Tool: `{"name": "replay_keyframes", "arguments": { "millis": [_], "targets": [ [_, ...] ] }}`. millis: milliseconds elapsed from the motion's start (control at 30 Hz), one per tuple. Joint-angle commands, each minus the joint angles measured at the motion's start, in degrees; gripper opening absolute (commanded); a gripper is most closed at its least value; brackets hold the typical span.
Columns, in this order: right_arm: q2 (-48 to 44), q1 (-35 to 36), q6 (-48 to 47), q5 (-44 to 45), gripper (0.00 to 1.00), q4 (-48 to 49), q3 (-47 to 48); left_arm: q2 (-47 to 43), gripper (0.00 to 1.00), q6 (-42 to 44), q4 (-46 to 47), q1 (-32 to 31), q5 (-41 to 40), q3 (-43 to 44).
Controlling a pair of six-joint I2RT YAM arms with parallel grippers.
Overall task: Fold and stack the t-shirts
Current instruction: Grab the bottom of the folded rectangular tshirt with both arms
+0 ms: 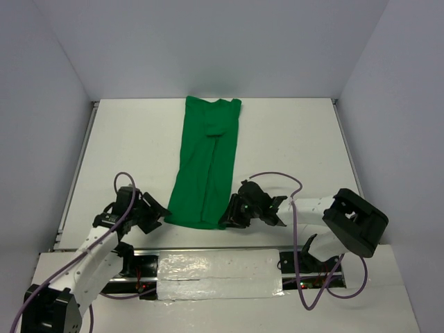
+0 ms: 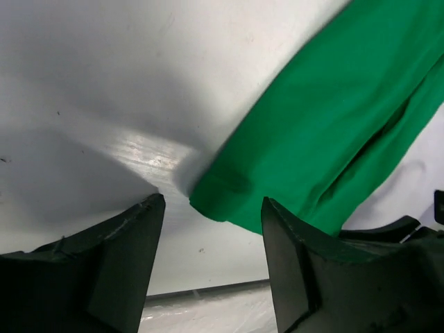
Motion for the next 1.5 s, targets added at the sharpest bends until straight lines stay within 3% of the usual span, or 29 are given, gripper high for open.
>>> {"name": "replay_keyframes", "arguments": {
  "millis": [0,233,433,633,733,867,1233,1467],
  "targets": [
    [1.6,0.6,-0.1,1.2,0.43,-1.2,-1.3,-1.8,0.69,-1.9,2.1,-0.1,3.0,-2.9],
    [2.2,0.5,-0.2,1.1,0.42,-0.9,-1.2,-2.3,0.59,-2.1,3.4,-0.1,0.8,-4.5],
    [2.7,0.6,-0.1,0.9,0.40,-0.6,-1.3,0.7,0.45,-1.4,4.0,-0.1,-1.1,-3.6],
    [1.5,0.7,0.1,1.7,0.28,-1.9,-1.5,0.8,0.22,-1.0,3.9,-0.1,-1.3,-3.2],
    [0.5,0.6,0.2,2.6,0.17,-3.3,-1.4,0.7,0.00,-1.0,3.9,-0.1,-0.7,-3.5],
    [-1.2,0.6,-0.1,3.9,0.01,-5.4,-1.2,-0.4,0.00,-1.2,3.1,-0.4,1.0,-4.3],
    [-7.9,1.5,-4.3,6.7,0.00,-15.6,0.1,-10.9,0.00,-10.8,0.6,-6.6,5.7,-6.9],
    [-15.3,1.9,-5.1,10.7,0.00,-23.0,1.5,-12.4,0.00,-13.9,0.1,-12.9,2.1,-2.9]
  ]
}}
